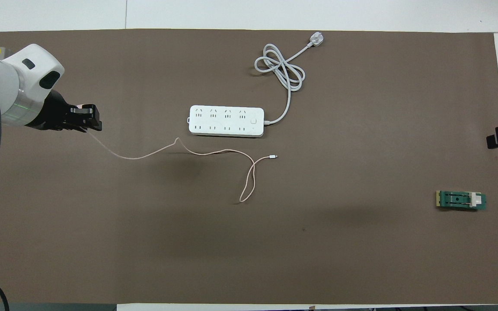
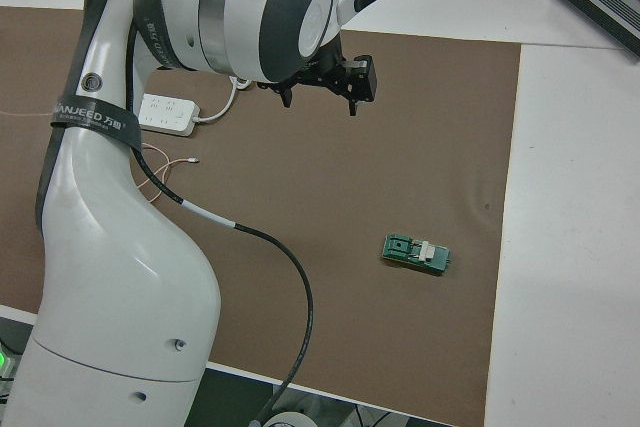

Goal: Plug charger into power strip

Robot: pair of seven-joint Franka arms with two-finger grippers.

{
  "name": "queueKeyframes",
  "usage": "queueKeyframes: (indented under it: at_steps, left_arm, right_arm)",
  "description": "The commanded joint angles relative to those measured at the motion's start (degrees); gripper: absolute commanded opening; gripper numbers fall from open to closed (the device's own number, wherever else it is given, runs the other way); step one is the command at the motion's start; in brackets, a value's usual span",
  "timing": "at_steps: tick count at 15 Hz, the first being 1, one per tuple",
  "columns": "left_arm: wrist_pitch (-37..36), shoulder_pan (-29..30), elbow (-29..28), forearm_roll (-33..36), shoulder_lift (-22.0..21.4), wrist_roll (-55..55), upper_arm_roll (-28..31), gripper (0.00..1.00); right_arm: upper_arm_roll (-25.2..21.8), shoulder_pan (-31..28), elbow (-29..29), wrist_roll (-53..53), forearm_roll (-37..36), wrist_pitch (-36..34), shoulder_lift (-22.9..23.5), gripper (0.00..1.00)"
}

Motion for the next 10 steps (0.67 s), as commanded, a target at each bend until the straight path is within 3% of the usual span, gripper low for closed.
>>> queueKeyframes:
  at_steps: [1,3,10]
  left_arm:
    - [4.6,-0.5,-3.6,1.4,-2.0,-3.9,-0.3,0.0]
    - [4.4,-1.4,-4.3,1.3,-2.4,-7.3,-0.2,0.0]
    - [8.3,-7.1,-7.2,4.3,-2.3,-52.2,-0.5,0.0]
  right_arm:
    - [2.7,-2.4,-1.2,-1.6,-2.5,-0.9,-1.7,1.0]
    - [3.9,-2.8,-1.2,-3.4,-4.9,-0.9,-2.3,1.0]
    - [4.0,-3.0,-2.6,-4.3,-5.1,-0.9,-4.3,1.0]
